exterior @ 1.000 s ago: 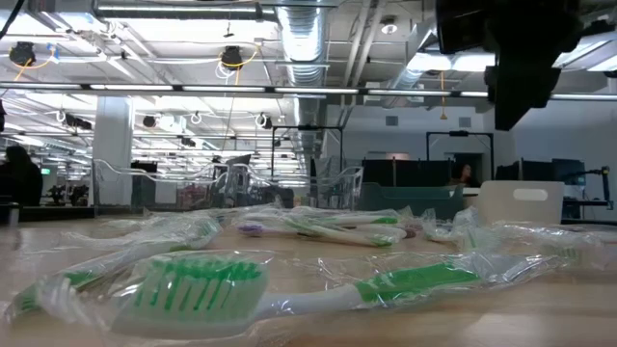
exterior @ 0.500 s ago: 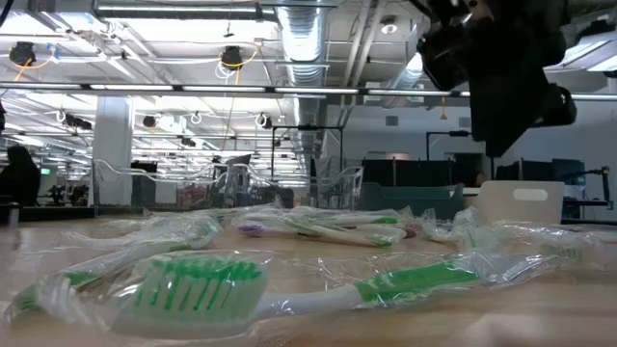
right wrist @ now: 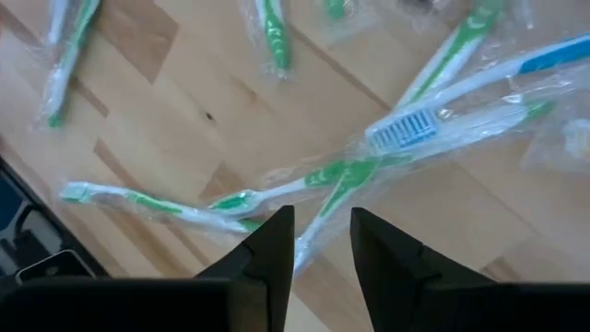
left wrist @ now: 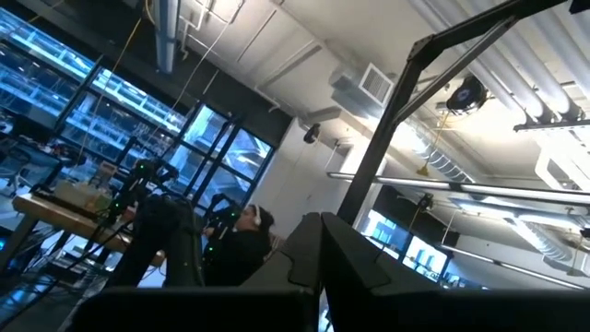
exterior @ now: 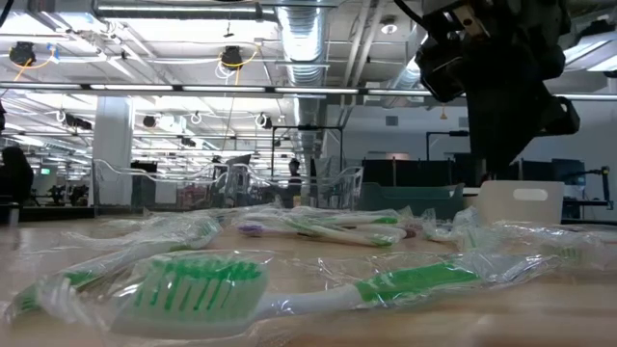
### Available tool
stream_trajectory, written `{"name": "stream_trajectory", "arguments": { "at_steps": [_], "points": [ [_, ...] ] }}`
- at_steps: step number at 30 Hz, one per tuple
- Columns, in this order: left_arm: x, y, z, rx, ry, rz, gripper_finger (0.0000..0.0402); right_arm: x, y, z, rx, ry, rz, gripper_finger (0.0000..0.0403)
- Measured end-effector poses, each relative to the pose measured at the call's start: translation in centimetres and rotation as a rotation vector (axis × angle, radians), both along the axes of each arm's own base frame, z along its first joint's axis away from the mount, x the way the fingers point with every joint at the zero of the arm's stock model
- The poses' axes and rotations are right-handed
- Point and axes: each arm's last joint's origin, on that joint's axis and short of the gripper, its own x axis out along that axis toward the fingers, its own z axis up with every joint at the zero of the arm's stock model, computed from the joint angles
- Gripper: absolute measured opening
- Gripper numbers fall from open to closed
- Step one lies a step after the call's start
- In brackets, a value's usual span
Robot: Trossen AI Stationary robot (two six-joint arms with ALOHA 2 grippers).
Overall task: Pick & Place Toothbrushes
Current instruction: Put the green toothbrush into the white bin
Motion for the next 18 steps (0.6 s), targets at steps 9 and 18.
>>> {"name": "stream_trajectory", "arguments": {
  "at_steps": [9, 18],
  "points": [
    [0.0, 0.0, 0.0, -0.001, -0.001, 0.001, 0.0002, 1.3, 1.4, -2.9, 0.012, 0.032, 0.004, 0.0104],
    [0.0, 0.0, -0.1, -0.005, 0.010, 0.001, 0.0002, 1.4, 1.6, -2.9, 0.011, 0.057, -0.007, 0.0105]
  ]
}}
